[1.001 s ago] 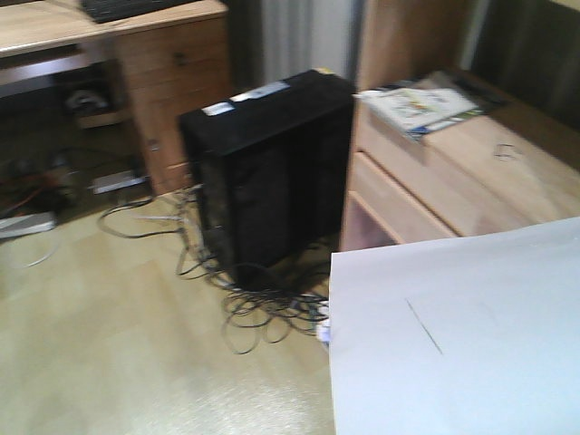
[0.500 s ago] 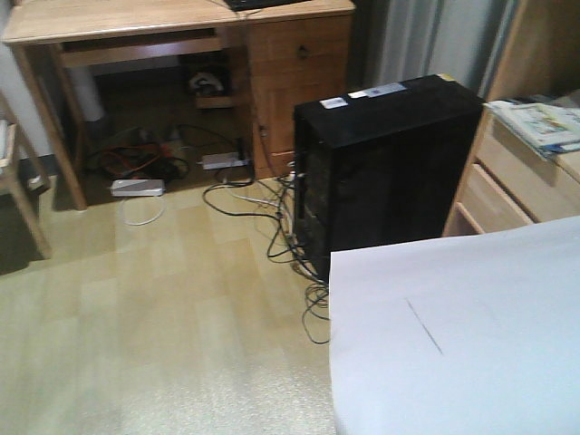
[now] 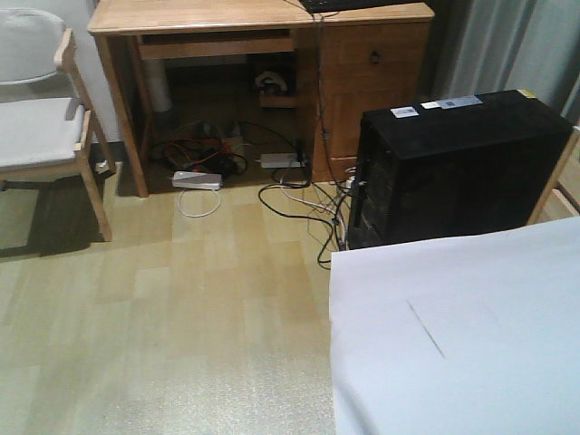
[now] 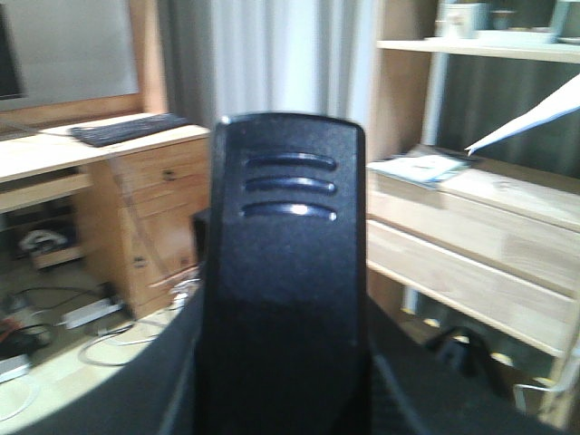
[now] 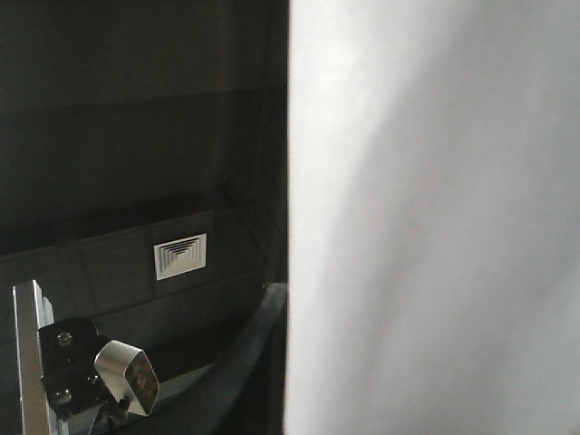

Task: Grab stapler and paper to desk for stapling
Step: 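Turn the base toward the wooden desk with the monitor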

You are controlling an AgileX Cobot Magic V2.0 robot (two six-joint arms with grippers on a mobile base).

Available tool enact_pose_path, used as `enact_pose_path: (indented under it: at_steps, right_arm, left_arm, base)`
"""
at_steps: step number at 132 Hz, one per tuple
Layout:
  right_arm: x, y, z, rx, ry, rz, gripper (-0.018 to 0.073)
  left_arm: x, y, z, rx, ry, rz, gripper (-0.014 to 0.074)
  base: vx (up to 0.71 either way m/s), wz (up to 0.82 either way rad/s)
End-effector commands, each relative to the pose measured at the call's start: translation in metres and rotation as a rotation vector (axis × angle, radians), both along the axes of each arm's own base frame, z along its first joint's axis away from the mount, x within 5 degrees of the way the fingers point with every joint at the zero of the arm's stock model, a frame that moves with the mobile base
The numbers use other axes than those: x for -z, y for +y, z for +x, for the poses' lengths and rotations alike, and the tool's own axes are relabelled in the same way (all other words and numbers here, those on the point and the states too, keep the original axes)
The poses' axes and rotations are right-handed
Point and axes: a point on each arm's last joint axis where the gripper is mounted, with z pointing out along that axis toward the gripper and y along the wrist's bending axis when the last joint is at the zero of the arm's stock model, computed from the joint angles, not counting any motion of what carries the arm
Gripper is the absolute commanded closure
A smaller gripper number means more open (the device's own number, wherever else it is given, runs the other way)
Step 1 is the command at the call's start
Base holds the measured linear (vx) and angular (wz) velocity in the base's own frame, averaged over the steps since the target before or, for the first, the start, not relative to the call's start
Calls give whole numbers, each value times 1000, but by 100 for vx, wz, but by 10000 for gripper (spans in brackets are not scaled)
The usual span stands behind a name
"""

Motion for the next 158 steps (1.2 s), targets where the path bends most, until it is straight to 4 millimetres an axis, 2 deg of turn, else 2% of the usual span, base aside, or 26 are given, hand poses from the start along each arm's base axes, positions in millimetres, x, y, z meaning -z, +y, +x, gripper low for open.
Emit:
enact_pose_path:
  at_steps: [1,158]
  right_arm:
    - [-9,-1,-3,-2,-47,20,565]
    - [-9,-1,-3,-2,-46,20,565]
  left_arm:
    - [-17,0,0,5,-92,-77,603]
    - [-17,0,0,5,-92,-77,603]
  base:
    - [8,22]
    - [18,13]
